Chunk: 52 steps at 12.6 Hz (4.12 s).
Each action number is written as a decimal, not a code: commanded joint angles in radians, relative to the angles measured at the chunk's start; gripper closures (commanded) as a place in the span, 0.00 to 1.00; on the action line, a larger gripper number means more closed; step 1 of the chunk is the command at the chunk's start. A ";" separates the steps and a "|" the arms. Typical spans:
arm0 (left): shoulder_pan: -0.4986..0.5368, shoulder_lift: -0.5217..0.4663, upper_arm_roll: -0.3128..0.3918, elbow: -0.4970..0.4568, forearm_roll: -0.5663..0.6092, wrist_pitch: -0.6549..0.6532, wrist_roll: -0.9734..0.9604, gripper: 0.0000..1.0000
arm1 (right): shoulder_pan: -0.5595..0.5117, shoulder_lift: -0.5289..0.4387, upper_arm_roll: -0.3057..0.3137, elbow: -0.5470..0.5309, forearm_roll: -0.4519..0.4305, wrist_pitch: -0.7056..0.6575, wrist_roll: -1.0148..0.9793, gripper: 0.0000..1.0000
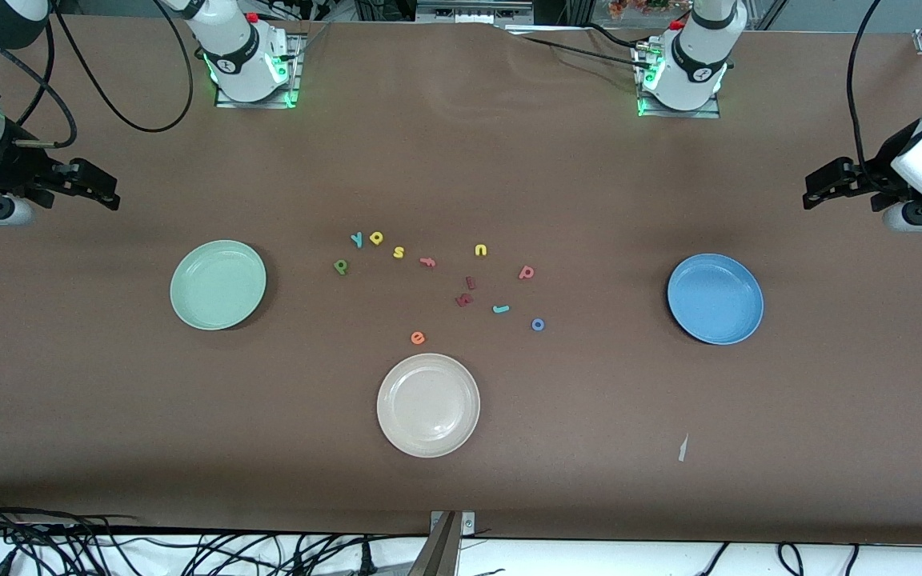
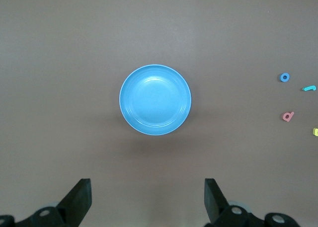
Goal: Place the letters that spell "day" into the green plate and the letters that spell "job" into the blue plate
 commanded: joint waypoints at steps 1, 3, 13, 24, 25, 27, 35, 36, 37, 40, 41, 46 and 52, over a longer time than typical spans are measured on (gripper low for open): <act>0.003 -0.005 0.000 -0.003 -0.021 0.006 0.024 0.00 | -0.004 0.009 0.004 0.023 -0.006 -0.008 -0.002 0.01; 0.003 -0.005 0.000 -0.003 -0.021 0.006 0.023 0.00 | -0.004 0.009 0.004 0.023 -0.006 -0.008 -0.002 0.01; 0.006 0.019 0.004 0.020 -0.029 0.008 0.023 0.00 | 0.030 0.011 0.012 0.029 0.000 -0.121 -0.006 0.01; -0.061 0.331 -0.054 0.077 -0.122 0.127 0.006 0.00 | 0.078 0.054 0.091 0.062 0.007 -0.301 -0.052 0.01; -0.092 0.366 -0.054 0.074 -0.124 0.170 0.004 0.00 | 0.078 0.054 0.090 0.081 -0.006 -0.330 -0.051 0.01; -0.159 0.398 -0.054 0.060 -0.123 0.256 -0.003 0.00 | 0.064 0.115 0.085 0.117 0.012 -0.321 -0.036 0.01; -0.449 0.437 -0.054 -0.237 -0.113 0.762 -0.104 0.00 | 0.136 0.215 0.113 0.149 0.017 -0.241 0.028 0.07; -0.489 0.470 -0.052 -0.242 -0.104 0.819 -0.132 0.00 | 0.136 0.213 0.117 0.103 0.017 -0.180 0.032 0.05; -0.529 0.508 -0.049 -0.233 -0.080 0.838 -0.157 0.00 | 0.138 0.203 0.119 0.043 0.014 -0.116 0.062 0.06; -0.583 0.584 -0.051 -0.227 0.088 0.881 -0.270 0.00 | 0.139 0.097 0.143 -0.176 0.020 0.074 0.203 0.04; -0.595 0.610 -0.051 -0.217 0.154 0.884 -0.313 0.01 | 0.138 0.062 0.172 -0.268 0.014 0.203 0.311 0.02; -0.587 0.638 -0.052 -0.196 0.193 0.884 -0.323 0.13 | 0.139 0.141 0.243 -0.468 0.014 0.596 0.702 0.02; -0.595 0.647 -0.052 -0.193 0.192 0.876 -0.327 0.56 | 0.202 0.313 0.286 -0.493 0.011 0.819 0.929 0.08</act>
